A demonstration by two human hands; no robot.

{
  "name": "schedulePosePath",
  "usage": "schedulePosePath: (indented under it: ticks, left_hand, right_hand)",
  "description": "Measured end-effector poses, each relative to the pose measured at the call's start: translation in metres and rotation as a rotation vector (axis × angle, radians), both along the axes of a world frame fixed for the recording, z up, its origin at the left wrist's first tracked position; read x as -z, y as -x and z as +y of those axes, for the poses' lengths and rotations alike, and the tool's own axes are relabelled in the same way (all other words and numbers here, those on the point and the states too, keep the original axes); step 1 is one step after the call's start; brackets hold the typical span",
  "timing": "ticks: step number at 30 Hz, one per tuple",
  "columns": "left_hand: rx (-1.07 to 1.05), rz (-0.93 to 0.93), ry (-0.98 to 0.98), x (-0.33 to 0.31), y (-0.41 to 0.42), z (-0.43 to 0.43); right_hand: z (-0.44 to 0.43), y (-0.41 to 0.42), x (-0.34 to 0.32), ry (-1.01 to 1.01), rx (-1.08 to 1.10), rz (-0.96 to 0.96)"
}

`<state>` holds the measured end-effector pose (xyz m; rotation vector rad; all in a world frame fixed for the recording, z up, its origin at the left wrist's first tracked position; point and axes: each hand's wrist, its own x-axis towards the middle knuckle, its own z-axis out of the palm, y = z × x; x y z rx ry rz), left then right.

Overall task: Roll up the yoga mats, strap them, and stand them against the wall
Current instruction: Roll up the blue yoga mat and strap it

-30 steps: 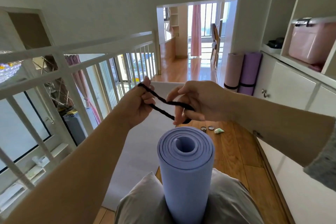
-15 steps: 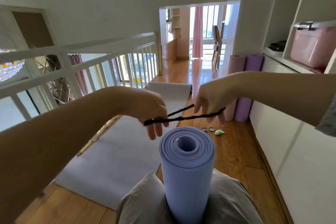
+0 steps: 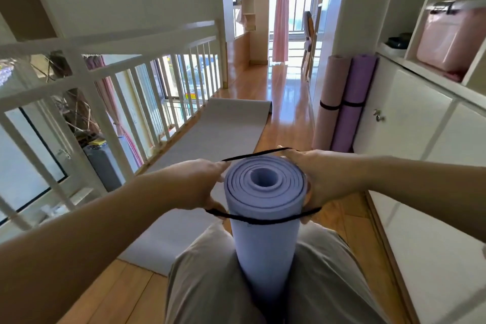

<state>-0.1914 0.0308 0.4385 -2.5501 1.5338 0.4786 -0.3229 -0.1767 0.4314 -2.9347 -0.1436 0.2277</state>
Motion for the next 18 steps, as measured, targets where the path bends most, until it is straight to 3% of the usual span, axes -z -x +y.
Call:
schedulePosePath:
  ticks: [3,7,11,14,18]
  left_hand:
    - [0.056,0.138,0.053,0.003,-0.024,-0.014]
    - [0.12,0.178,0.03,0.025,-0.056,-0.024]
    - [0.101,0.235,-0.068,0.044,-0.046,-0.022]
    - [0.044,0.301,0.003,0.07,-0.03,-0.009]
    - [0.031,0.068,0.068,0.091,-0.009,0.002]
  right_hand:
    - [-0.012,-0.014,0.003,0.013,-0.012,0.056]
    - [-0.024,-0.029,0.007,-0.147,-0.054,0.125]
    - [-0.032,-0.025,0.033,-0.239,0.01,0.246]
    - [-0.025,-0.009,0.067,-0.349,0.087,0.27]
    - [-0.016,0.009,0.092,-0.375,0.131,0.101]
